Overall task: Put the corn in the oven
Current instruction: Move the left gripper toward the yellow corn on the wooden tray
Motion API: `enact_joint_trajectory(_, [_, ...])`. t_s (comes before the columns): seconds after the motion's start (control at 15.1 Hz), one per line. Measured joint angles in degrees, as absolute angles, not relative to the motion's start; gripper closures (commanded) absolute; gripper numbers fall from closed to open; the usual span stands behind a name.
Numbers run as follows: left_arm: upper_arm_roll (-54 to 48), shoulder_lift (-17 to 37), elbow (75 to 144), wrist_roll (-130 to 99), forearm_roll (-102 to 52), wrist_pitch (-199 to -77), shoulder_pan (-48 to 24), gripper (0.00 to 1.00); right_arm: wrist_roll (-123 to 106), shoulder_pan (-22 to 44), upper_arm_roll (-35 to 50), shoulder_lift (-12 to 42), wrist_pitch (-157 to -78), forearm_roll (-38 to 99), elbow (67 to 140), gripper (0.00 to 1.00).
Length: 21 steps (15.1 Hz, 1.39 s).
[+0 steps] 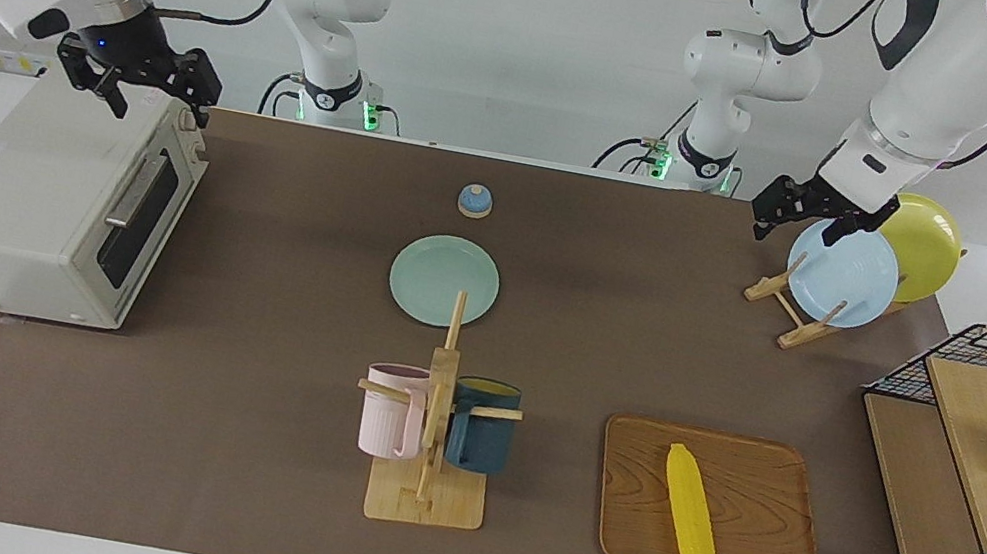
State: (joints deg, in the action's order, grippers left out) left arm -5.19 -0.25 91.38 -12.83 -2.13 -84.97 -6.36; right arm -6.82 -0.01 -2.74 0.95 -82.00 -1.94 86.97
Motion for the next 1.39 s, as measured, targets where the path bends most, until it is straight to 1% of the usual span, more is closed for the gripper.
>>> enact_joint_trajectory(0.66, [-5.2,-0.3,91.4,-12.8,-2.1,-85.0,-6.4,0.00,-6.8,0.0,-2.8,0.8,-82.0,-1.9,87.5,0.00])
enact_joint_trajectory(0.73, [-5.2,-0.3,91.4,-12.8,-2.1,-85.0,-6.4,0.00,-6.8,0.0,-2.8,0.7,-82.0,-1.9,87.7,0.02])
enact_joint_trajectory(0.8, [-5.2,-0.3,91.4,-12.8,-2.1,-85.1,-6.4,0.00,-6.8,0.0,-2.8,0.6,-82.0,-1.9,87.9,0.46])
enact_joint_trajectory(0.86, [-5.2,-0.3,91.4,-12.8,-2.1,-85.3,-6.4,0.00,-6.8,0.0,-2.8,0.5,-82.0,-1.9,88.2,0.98])
enact_joint_trajectory(0.93, [-5.2,-0.3,91.4,-12.8,-2.1,-85.8,-6.4,0.00,-6.8,0.0,-2.7,0.5,-82.0,-1.9,88.5,1.00])
enact_joint_trajectory(1.39, [-5.3,0.6,91.5,-12.8,-2.5,-90.7,-6.4,0.00,-9.4,-0.3,-2.8,-0.4,-82.6,-1.9,90.4,1.00])
